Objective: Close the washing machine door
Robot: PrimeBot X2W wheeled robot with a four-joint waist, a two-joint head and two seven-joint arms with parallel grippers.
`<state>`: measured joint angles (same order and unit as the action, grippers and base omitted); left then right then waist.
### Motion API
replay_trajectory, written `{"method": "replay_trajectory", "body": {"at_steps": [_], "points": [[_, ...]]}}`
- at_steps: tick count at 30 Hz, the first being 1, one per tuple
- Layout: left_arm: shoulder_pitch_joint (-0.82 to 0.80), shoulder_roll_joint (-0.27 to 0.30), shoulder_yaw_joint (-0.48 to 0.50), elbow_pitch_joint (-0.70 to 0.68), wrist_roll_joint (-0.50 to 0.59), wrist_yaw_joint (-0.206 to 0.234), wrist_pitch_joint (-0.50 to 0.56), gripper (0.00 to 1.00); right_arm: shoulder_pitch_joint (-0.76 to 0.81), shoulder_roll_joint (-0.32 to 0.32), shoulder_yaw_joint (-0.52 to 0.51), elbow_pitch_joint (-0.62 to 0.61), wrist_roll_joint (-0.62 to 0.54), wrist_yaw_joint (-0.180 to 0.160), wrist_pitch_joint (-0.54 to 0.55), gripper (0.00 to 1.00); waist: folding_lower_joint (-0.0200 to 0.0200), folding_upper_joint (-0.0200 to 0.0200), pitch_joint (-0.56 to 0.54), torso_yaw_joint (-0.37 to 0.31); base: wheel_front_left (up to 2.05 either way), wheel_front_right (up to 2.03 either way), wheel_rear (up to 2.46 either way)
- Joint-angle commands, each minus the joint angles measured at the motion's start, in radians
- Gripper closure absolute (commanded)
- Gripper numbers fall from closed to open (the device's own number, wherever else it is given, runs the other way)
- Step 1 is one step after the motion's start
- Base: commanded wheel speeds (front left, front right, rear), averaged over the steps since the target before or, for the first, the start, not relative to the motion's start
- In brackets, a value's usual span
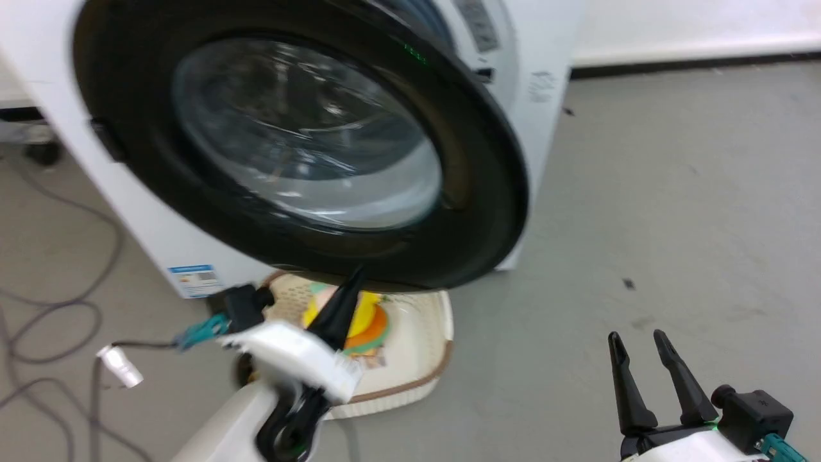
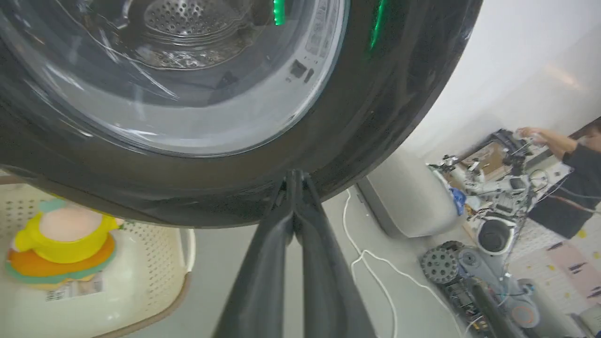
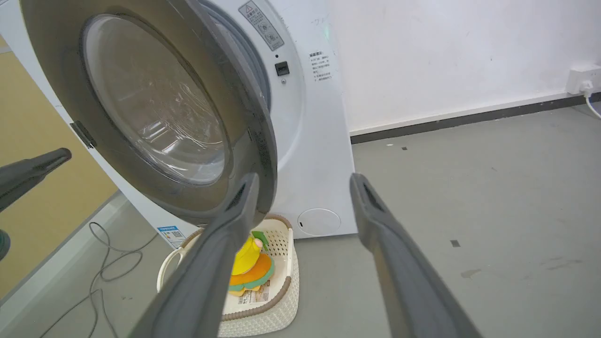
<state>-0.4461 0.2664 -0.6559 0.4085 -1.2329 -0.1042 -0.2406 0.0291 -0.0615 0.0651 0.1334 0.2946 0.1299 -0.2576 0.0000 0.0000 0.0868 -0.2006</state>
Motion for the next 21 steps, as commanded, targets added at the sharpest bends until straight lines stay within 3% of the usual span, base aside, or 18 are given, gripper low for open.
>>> {"method": "replay_trajectory", "body": {"at_steps": [1, 4, 7, 8, 9, 12, 20, 21], "points": [[0.041, 0.042, 0.001, -0.034, 0.083, 0.025, -0.015, 1.00, 0.012, -0.006, 0.001, -0.004, 0.005, 0.001, -0.004, 0.00, 0.0000, 0.0000, -0.042, 0.060, 0.00, 0.00, 0.00], [0.090, 0.101, 0.040, -0.115, 0.258, 0.085, -0.020, 1.00, 0.019, -0.010, -0.001, -0.010, 0.006, 0.001, -0.004, 0.00, 0.0000, 0.0000, -0.060, 0.099, 0.00, 0.00, 0.00], [0.167, 0.111, 0.143, -0.224, 0.409, 0.144, -0.021, 1.00, 0.030, -0.015, -0.003, -0.013, 0.006, 0.001, -0.004, 0.00, 0.0000, 0.0000, -0.077, 0.133, 0.00, 0.00, 0.00], [0.167, 0.111, 0.143, -0.224, 0.409, 0.144, -0.021, 1.00, 0.030, -0.015, -0.003, -0.013, 0.006, 0.001, -0.004, 0.00, 0.0000, 0.0000, -0.077, 0.133, 0.00, 0.00, 0.00], [0.222, 0.106, 0.200, -0.291, 0.505, 0.171, -0.021, 1.00, 0.038, -0.018, -0.004, -0.016, 0.006, 0.001, -0.004, 0.00, 0.0000, 0.0000, -0.085, 0.153, 0.00, 0.00, 0.00], [0.298, 0.087, 0.260, -0.354, 0.638, 0.201, -0.021, 1.00, 0.046, -0.020, -0.004, -0.023, 0.006, 0.001, -0.004, 0.00, 0.0000, 0.0000, -0.095, 0.181, 0.00, 0.00, 0.00], [0.453, -0.025, 0.394, -0.409, 0.797, 0.212, -0.021, 1.00, 0.057, -0.027, 0.006, -0.029, 0.005, 0.001, -0.004, 0.00, 0.0000, 0.0000, -0.112, 0.223, 0.00, 0.00, 0.00], [0.468, -0.031, 0.402, -0.405, 0.819, 0.212, -0.021, 0.89, 0.059, -0.028, 0.007, -0.029, 0.005, 0.001, -0.004, 0.00, 0.0000, 0.0000, -0.114, 0.227, 0.00, 0.00, 0.00]]}}
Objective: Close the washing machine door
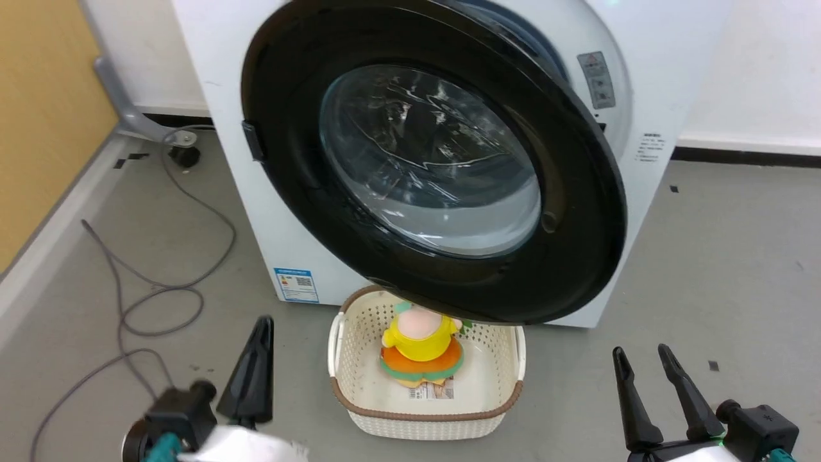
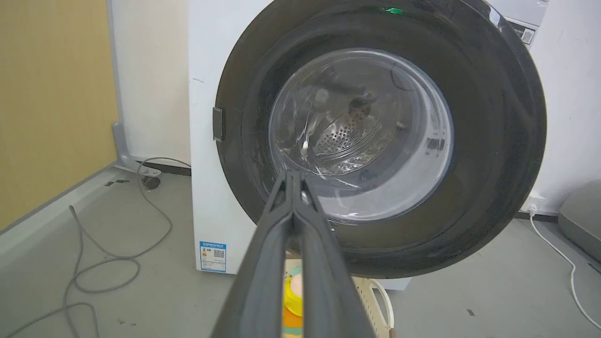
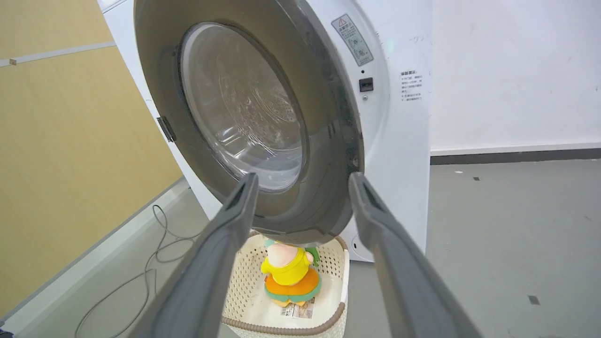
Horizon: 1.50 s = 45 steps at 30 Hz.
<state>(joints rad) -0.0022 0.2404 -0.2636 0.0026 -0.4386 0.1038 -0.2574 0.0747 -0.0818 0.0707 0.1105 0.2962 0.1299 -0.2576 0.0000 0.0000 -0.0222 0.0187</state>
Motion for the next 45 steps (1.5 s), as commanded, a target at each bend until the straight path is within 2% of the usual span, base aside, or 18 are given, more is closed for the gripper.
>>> {"method": "replay_trajectory", "body": {"at_steps": [1, 2, 3, 6, 12, 13, 14, 20, 28, 37, 45], "points": [[0.024, -0.005, 0.010, 0.001, 0.025, 0.004, -0.004, 0.89, 0.013, -0.007, 0.001, -0.006, 0.004, 0.001, -0.004, 0.00, 0.0000, 0.0000, -0.005, 0.008, 0.00, 0.00, 0.00], [0.037, -0.005, 0.010, 0.008, 0.057, 0.007, -0.004, 0.17, 0.015, -0.008, 0.001, -0.007, 0.004, 0.001, -0.004, 0.00, 0.0000, 0.0000, -0.006, 0.012, 0.00, 0.00, 0.00], [0.048, -0.003, 0.004, 0.014, 0.095, 0.014, -0.004, 0.00, 0.017, -0.008, 0.001, -0.007, 0.005, 0.001, -0.004, 0.00, 0.0000, 0.0000, -0.007, 0.016, 0.00, 0.00, 0.00], [0.074, -0.035, 0.005, 0.015, 0.139, 0.020, -0.004, 0.00, 0.021, -0.008, 0.006, -0.008, 0.007, 0.001, -0.004, 0.00, 0.0000, 0.0000, -0.007, 0.026, 0.00, 0.00, 0.00], [0.090, -0.064, 0.014, 0.028, 0.202, -0.008, -0.004, 0.00, 0.024, -0.013, 0.016, -0.015, 0.007, 0.001, -0.002, 0.00, 0.0000, 0.0000, 0.003, 0.058, 0.00, 0.00, 0.00], [0.088, -0.071, 0.015, 0.029, 0.221, -0.014, -0.004, 0.00, 0.018, -0.029, 0.041, -0.021, 0.005, 0.001, 0.005, 0.67, 0.0000, 0.0000, 0.008, 0.071, 0.00, 0.00, 0.00], [0.087, -0.075, 0.016, 0.031, 0.229, -0.016, -0.004, 0.00, 0.012, -0.038, 0.055, -0.025, 0.008, 0.001, 0.008, 1.00, 0.0000, 0.0000, 0.011, 0.077, 0.00, 0.00, 0.00], [0.071, -0.101, 0.017, 0.030, 0.257, -0.024, -0.004, 0.00, -0.046, -0.098, 0.103, -0.046, 0.027, 0.001, 0.033, 1.00, 0.0000, 0.0000, 0.046, 0.110, 0.00, 0.00, 0.00], [0.003, -0.141, 0.017, 0.009, 0.284, -0.050, -0.004, 0.00, -0.249, -0.240, 0.161, -0.047, 0.056, 0.001, 0.113, 1.00, 0.0000, 0.0000, 0.157, 0.167, 0.00, 0.00, 0.00], [-0.067, -0.171, 0.014, 0.001, 0.295, -0.073, -0.004, 0.00, -0.473, -0.384, 0.108, 0.092, 0.159, 0.001, 0.200, 1.00, 0.0000, 0.0000, 0.265, 0.222, 0.00, 0.00, 0.00], [-0.101, -0.185, 0.020, 0.012, 0.286, -0.078, -0.004, 0.00, -0.632, -0.457, 0.089, 0.227, 0.220, 0.001, 0.231, 1.00, 0.0000, 0.0000, 0.325, 0.248, 0.00, 0.00, 0.00]]}}
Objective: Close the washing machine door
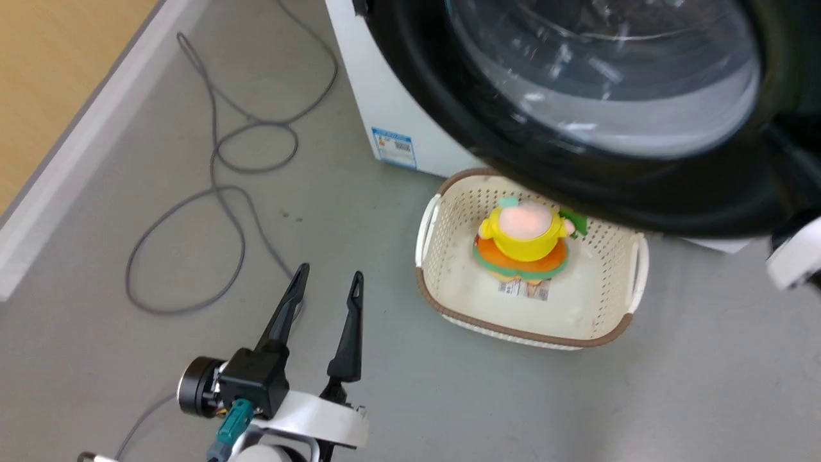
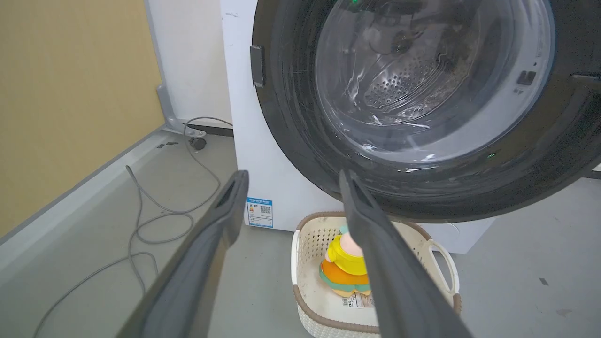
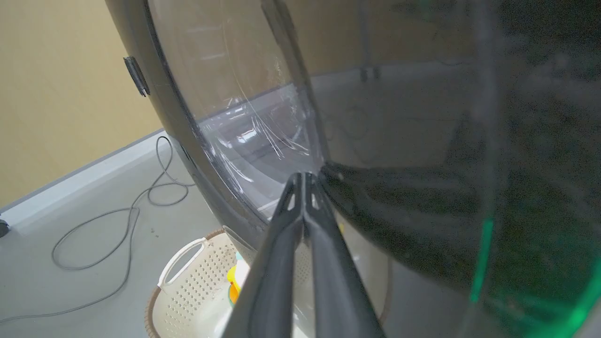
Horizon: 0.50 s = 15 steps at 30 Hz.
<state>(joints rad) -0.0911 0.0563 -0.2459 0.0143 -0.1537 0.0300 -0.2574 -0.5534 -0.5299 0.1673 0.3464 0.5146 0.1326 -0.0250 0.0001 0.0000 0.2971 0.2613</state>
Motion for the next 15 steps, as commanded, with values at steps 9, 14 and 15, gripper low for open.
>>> {"method": "replay_trajectory", "body": {"at_steps": [9, 14, 15], "points": [[-0.045, -0.005, -0.003, -0.003, -0.002, -0.007, -0.004, 0.00, -0.210, -0.061, 0.001, 0.169, 0.036, -0.002, 0.052, 1.00, -0.0001, 0.0000, 0.055, 0.026, 0.00, 0.00, 0.00], [-0.054, -0.006, -0.010, -0.008, -0.013, -0.001, -0.004, 0.00, -0.299, -0.066, -0.024, 0.267, 0.049, -0.002, 0.072, 1.00, -0.0001, 0.0000, 0.071, 0.031, 0.00, 0.00, 0.00], [-0.056, -0.006, -0.012, -0.009, -0.015, 0.001, -0.004, 0.00, -0.312, -0.065, -0.031, 0.286, 0.050, -0.002, 0.073, 1.00, -0.0001, 0.0000, 0.074, 0.032, 0.00, 0.00, 0.00]]}}
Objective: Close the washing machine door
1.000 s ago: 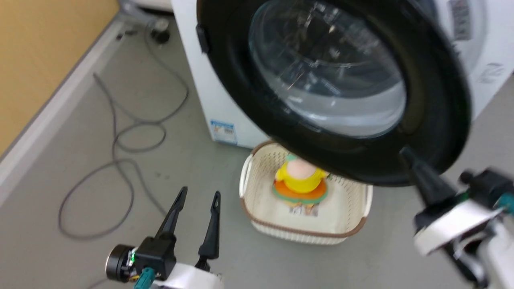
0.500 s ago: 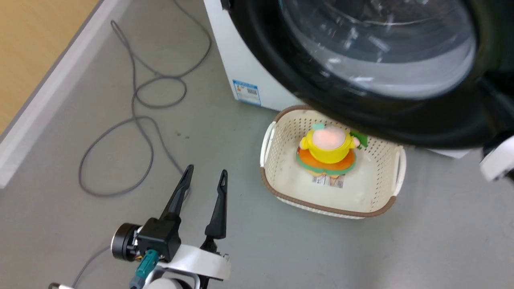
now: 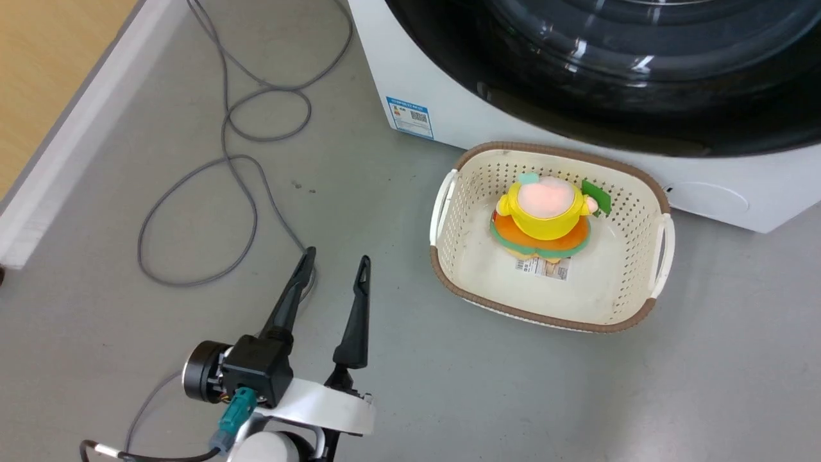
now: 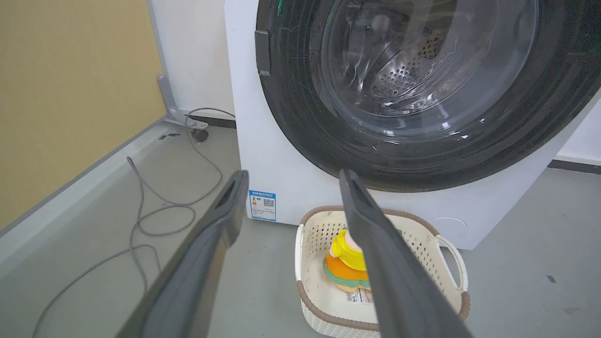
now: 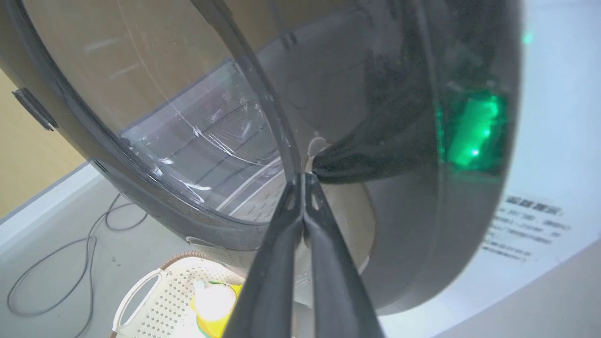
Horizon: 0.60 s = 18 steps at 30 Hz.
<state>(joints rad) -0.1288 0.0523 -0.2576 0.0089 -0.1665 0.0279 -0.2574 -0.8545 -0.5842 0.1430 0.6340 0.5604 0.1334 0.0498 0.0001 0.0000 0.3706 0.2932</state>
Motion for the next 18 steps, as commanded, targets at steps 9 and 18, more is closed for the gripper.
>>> {"method": "replay_trajectory", "body": {"at_steps": [9, 18], "points": [[-0.027, -0.002, -0.011, 0.004, 0.004, 0.019, -0.004, 0.00, -0.076, -0.008, -0.006, 0.097, 0.002, -0.003, -0.029, 1.00, -0.0001, 0.0000, -0.001, 0.001, 0.00, 0.00, 0.00], [-0.009, -0.002, 0.008, 0.017, -0.004, 0.014, -0.004, 0.00, 0.003, 0.014, 0.072, 0.083, 0.038, -0.003, -0.116, 1.00, -0.0001, 0.0000, -0.081, -0.038, 0.00, 0.00, 0.00]]}}
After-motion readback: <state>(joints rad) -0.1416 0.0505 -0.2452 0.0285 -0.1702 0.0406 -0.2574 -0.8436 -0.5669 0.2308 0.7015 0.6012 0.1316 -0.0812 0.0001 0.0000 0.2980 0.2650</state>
